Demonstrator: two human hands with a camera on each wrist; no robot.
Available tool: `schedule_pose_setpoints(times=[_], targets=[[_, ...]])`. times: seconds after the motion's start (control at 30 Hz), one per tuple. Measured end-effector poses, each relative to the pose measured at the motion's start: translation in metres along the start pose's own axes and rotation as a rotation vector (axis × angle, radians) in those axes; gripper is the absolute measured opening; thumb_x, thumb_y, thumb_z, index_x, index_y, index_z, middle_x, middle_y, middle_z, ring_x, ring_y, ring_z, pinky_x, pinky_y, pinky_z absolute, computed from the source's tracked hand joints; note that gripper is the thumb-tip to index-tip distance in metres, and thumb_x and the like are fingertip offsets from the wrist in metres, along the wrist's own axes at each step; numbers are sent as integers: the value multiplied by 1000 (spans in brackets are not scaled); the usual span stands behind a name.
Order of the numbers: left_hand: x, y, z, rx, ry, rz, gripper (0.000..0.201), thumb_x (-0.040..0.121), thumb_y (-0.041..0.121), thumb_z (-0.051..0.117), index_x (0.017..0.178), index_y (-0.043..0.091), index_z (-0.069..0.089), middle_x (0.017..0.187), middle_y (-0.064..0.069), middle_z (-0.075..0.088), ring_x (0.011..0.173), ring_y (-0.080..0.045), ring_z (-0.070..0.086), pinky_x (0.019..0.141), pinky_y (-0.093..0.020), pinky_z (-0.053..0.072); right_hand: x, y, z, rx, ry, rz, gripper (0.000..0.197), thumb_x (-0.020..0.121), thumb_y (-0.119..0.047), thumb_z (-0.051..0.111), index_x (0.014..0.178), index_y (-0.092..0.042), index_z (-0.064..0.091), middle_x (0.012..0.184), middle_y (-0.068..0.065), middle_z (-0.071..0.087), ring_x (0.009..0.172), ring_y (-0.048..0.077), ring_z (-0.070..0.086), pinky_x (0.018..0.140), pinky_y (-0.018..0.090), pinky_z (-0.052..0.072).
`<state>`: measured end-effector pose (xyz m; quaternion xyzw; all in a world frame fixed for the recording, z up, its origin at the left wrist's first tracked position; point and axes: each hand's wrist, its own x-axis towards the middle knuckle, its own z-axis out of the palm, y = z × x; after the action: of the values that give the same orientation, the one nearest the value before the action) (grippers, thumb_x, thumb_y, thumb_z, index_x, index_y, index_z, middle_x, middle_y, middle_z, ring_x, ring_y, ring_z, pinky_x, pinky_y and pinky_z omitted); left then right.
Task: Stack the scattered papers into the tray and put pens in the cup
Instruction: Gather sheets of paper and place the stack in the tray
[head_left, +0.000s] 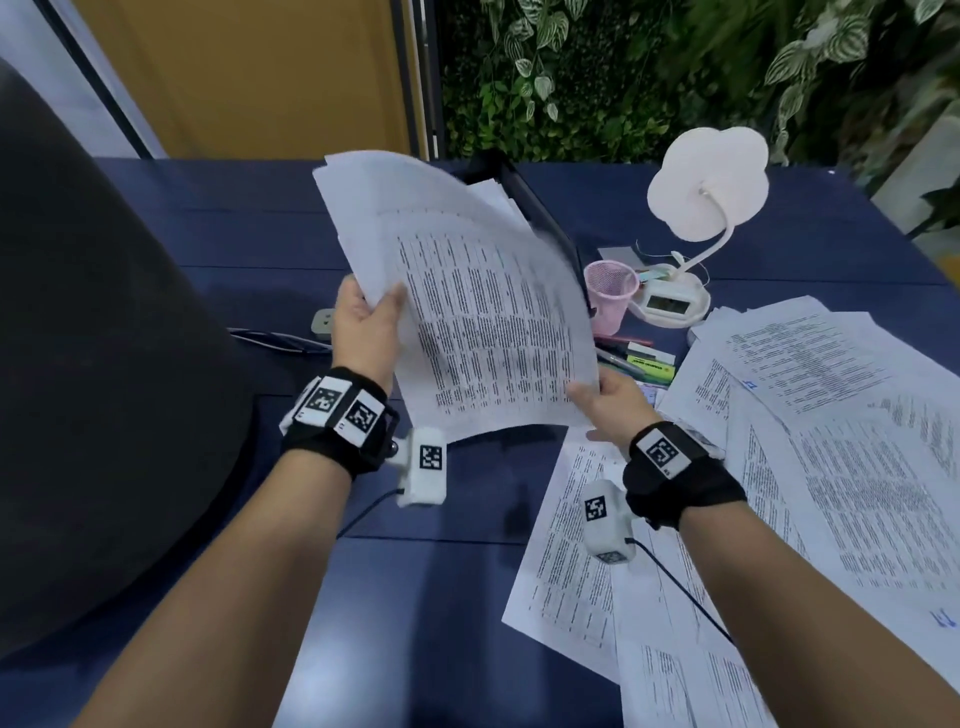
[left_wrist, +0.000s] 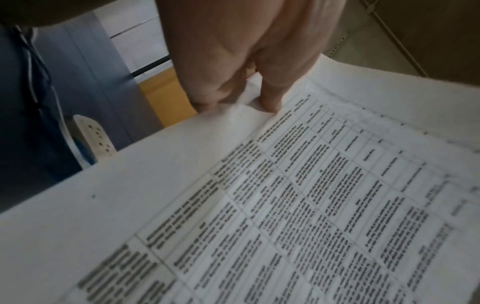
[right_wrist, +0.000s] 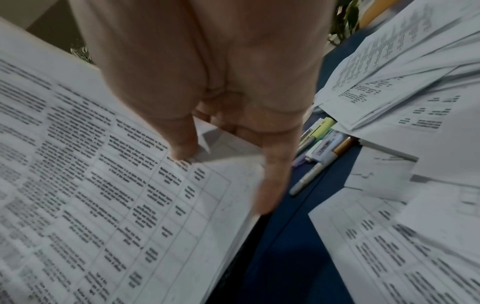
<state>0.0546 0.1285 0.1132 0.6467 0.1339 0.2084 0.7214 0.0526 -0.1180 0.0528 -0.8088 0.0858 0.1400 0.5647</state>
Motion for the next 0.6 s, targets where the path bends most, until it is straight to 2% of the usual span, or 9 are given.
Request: schedule_pose_setpoints(times=[0.03, 0.1, 0.2, 0.27, 0.37, 0.43, 0.5, 0.57, 0.6], targets=[[5, 2, 2, -5, 26, 4, 19, 88, 10, 58, 100, 23, 50, 106, -6, 67, 95, -17, 64, 94, -40, 50, 1, -4, -1, 59, -13, 22, 19, 95, -19, 53, 113, -18, 57, 106, 3, 60, 96, 24, 57, 77, 46, 55], [12, 4, 6, -30, 55, -8, 31, 90, 1, 55, 108, 21, 39, 98, -3, 65, 85, -12, 63, 86, -30, 51, 6, -11, -3, 143, 0, -4, 25, 96, -15, 50, 120, -18, 56, 111, 3, 60, 98, 25, 57, 63, 40, 57], [16, 1, 9, 141, 24, -12, 51, 89, -1, 54, 124, 21, 26, 103, 0, 62, 73, -10, 60, 68, -21, 50, 18, -24, -4, 204, 8, -9, 20, 96, -21, 49, 115, -26, 55, 118, 3, 61, 102, 28, 58, 55, 34, 54], [17, -5, 7, 328, -8, -3, 55, 87, -1, 55, 128, 21, 27, 112, -1, 57, 72, -7, 58, 60, -10, 46, 28, -35, -4, 268, -10, 19, 22, 97, -24, 47, 118, -27, 53, 116, 1, 60, 99, 26, 59, 56, 36, 55], [21, -16, 5, 557, -134, 27, 41, 86, 0, 57, 121, 19, 44, 104, -2, 54, 67, -2, 48, 53, -4, 40, 45, -55, -6, 220, 13, -33, 18, 97, -22, 46, 113, -25, 52, 96, -3, 62, 82, 19, 60, 56, 32, 53], [25, -19, 4, 661, -162, 23, 30, 89, 5, 57, 115, 18, 53, 93, 0, 51, 62, -4, 43, 61, -14, 42, 57, -67, -6, 151, 20, -82, 20, 96, -14, 46, 114, -20, 52, 99, -2, 64, 85, 20, 63, 61, 34, 54], [30, -16, 5, 708, -128, 20, 28, 92, 8, 54, 118, 18, 56, 91, 4, 49, 70, 2, 42, 75, -18, 41, 71, -73, -5, 66, 10, -116, 31, 90, -4, 47, 120, -13, 51, 116, 7, 63, 100, 27, 63, 57, 30, 53], [35, -12, 7, 839, -140, 65, 32, 94, 15, 53, 125, 21, 54, 103, 1, 54, 92, -6, 48, 89, -19, 36, 85, -78, -5, -33, 50, -160, 35, 86, 1, 48, 119, -9, 52, 118, 11, 62, 101, 29, 64, 53, 29, 55], [38, -10, 9, 947, -167, 111, 36, 94, 19, 54, 129, 24, 53, 113, -3, 55, 107, -15, 48, 98, -27, 34, 91, -82, -6, -70, 94, -176, 34, 85, 1, 50, 118, -8, 54, 114, 11, 63, 96, 27, 65, 56, 29, 58]])
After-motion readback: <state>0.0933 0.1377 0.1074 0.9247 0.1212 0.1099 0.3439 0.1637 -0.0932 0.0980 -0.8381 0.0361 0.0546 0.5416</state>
